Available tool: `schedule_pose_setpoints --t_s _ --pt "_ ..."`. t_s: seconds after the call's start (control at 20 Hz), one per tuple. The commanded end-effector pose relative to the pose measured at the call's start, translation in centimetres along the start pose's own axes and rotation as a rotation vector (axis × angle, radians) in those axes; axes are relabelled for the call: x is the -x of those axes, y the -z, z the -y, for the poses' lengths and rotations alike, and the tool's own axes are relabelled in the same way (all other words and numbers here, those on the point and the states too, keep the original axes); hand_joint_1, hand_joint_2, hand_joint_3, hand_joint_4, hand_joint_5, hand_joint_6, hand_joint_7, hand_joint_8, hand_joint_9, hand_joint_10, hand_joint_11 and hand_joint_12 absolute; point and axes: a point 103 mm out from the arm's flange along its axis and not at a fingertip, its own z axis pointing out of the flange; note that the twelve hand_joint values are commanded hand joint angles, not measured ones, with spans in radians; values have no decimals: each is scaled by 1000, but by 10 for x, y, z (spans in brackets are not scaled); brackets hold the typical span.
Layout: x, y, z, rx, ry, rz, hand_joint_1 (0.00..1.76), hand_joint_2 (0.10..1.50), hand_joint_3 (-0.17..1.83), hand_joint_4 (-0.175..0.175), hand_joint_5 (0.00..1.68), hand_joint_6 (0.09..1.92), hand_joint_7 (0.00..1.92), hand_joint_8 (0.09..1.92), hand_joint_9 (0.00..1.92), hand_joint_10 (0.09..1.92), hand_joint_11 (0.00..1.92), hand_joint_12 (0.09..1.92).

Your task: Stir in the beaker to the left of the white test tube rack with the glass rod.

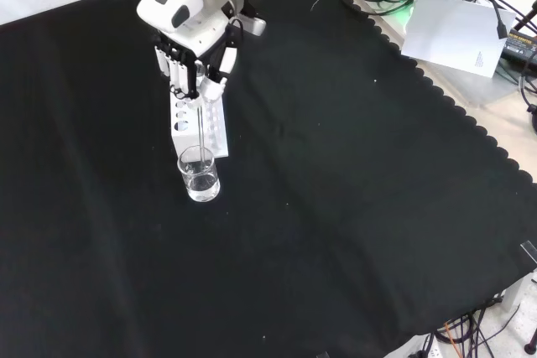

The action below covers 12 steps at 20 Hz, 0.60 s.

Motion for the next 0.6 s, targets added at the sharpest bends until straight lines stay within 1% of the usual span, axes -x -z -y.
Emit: schedule_pose_setpoints --t_s 0.05,0.15,0.25,0.4,0.5,0.6 --pt "-27 7 -15 7 37 -20 1306 944 185 -175 1251 239 1178 1012 1659 731 1316 928" --pt "-25 11 -22 18 39 -21 1306 945 183 -175 1251 238 1178 1012 1658 731 1316 928" --pt "-16 13 -28 20 40 -19 1306 946 182 -175 1252 237 1178 1011 1658 732 1315 928" --pt "-2 12 -31 19 28 -28 1306 947 180 -175 1252 236 1177 1012 1657 732 1313 928" --pt "11 9 -28 11 14 -41 1306 948 178 -175 1252 235 1178 1011 1657 732 1313 928" --pt "20 7 -25 5 -1 -50 1306 948 176 -175 1252 235 1178 1010 1657 733 1312 928"
